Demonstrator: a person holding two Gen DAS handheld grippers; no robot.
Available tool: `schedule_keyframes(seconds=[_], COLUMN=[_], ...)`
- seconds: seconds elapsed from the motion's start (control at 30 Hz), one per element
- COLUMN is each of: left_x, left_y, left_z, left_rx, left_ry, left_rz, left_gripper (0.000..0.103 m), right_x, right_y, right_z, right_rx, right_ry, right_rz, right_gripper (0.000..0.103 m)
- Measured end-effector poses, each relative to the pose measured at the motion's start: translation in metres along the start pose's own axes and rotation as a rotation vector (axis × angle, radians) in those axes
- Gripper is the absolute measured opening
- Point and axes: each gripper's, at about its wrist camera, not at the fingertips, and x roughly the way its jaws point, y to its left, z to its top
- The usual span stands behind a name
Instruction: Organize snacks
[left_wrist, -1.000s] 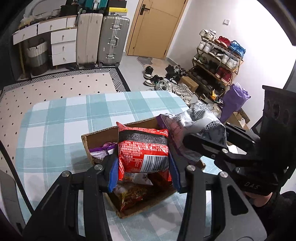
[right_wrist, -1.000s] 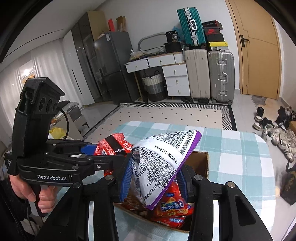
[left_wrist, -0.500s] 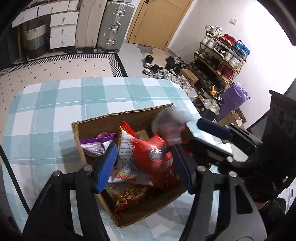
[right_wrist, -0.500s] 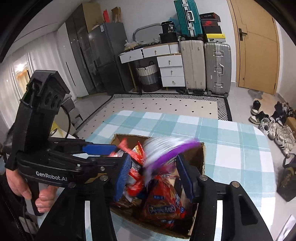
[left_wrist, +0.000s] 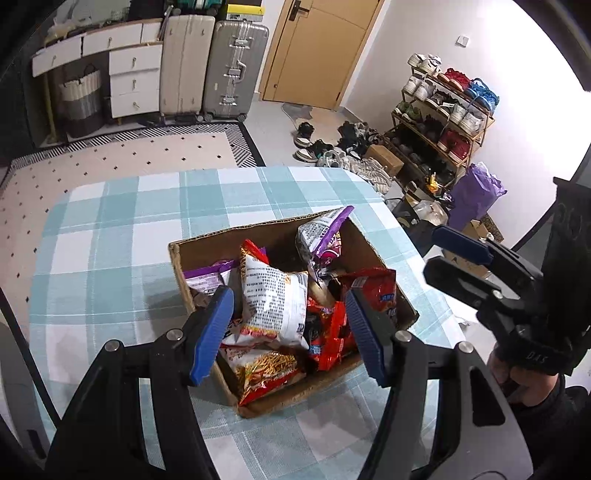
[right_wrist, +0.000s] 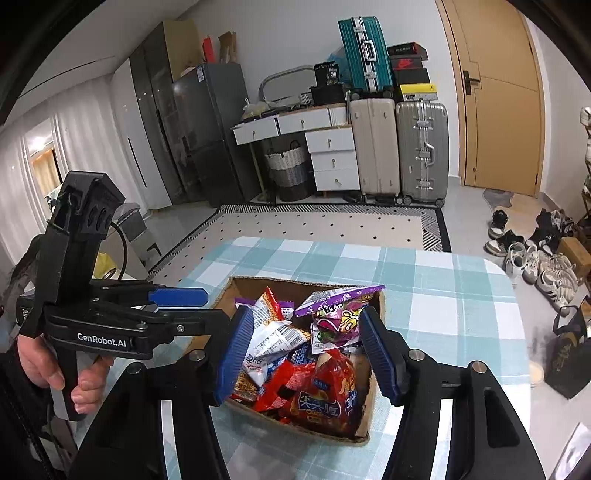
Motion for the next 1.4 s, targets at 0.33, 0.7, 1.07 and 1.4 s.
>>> schedule_keyframes(seconds=[0.33, 0.7, 1.07, 1.4], left_x=[-0.047, -0.102, -0.152, -0.188], left_y=[-0.014, -0.016, -0.014, -0.013], left_z=[-0.016, -0.043, -0.085, -0.125], left_rx=[0.011, 0.013, -0.025, -0.041], left_ry=[-0.079, -0.176, -0.287, -0.426], left_rz=[0.069, 0.200, 0.237, 0.303], left_gripper=[0.070, 0.081, 0.084, 0.097], right_x=[-0.036, -0.080, -0.112, -0.130], right_y=[0.013, 0.033, 0.040, 0.044], right_z=[-0.002, -0.013, -0.038, -0.069], right_rx=[-0.010, -0.022, -0.011, -0.027], right_ry=[-0.041, -0.097, -0.128, -0.188], right_rz=[-0.006, 0.001, -0.022, -0.058], right_gripper=[0.061, 0.076, 0.089, 0.091])
